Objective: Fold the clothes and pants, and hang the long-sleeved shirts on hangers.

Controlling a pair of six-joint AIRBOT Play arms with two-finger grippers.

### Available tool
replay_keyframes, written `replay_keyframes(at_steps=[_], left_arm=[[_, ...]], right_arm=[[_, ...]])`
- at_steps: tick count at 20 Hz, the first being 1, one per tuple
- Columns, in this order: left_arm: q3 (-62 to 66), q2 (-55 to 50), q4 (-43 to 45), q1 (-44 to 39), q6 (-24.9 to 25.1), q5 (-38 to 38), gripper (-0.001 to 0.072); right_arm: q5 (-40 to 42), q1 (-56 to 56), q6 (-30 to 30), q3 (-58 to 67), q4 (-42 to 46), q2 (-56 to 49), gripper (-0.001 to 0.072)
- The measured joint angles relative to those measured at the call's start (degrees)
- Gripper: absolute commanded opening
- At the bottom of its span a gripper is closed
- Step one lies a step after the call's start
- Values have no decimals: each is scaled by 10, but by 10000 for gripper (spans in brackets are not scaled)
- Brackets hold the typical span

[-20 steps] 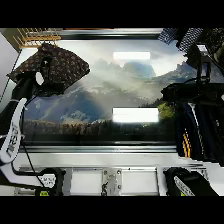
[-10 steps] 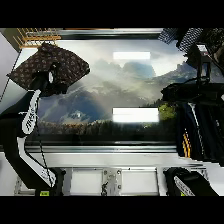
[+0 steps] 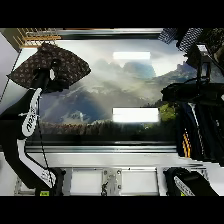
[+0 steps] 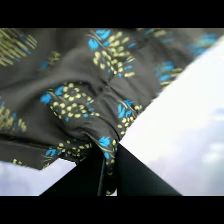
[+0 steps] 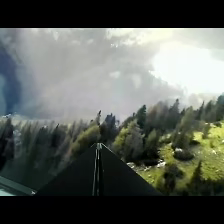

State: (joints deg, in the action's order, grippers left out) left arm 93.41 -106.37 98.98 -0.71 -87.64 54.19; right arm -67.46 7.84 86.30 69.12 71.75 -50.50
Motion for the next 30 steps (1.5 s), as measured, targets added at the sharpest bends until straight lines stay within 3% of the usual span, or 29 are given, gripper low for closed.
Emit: replay_keyframes(at_steps=[8, 13, 14, 15, 16, 17, 20, 23, 30], left_arm=[[1, 139, -154, -188, -4, 82, 3], [1, 121, -201, -374, -25, 41, 4], [1, 109, -207, -407, -26, 20, 106], [2, 99, -211, -432, -30, 1, 414], [6, 88, -211, -452, -36, -16, 640], [14, 79, -211, -464, -46, -21, 631], [40, 76, -210, -451, -80, 12, 625], [-17, 134, -206, -392, -106, 42, 625], [-397, 391, -209, -175, -194, 49, 625]], right_arm=[[37, 0, 5, 0, 0, -1, 18], [55, -35, -3, 1, 66, 12, 18], [56, -50, -4, 1, 77, 15, 18], [58, -68, -4, 1, 88, 19, 18], [59, -85, -5, 1, 95, 23, 18], [59, -103, -5, 1, 99, 25, 18], [59, -145, -7, 1, 109, 30, 18], [54, -166, -7, 1, 110, 31, 18], [46, -176, -7, 0, 68, 31, 18]])
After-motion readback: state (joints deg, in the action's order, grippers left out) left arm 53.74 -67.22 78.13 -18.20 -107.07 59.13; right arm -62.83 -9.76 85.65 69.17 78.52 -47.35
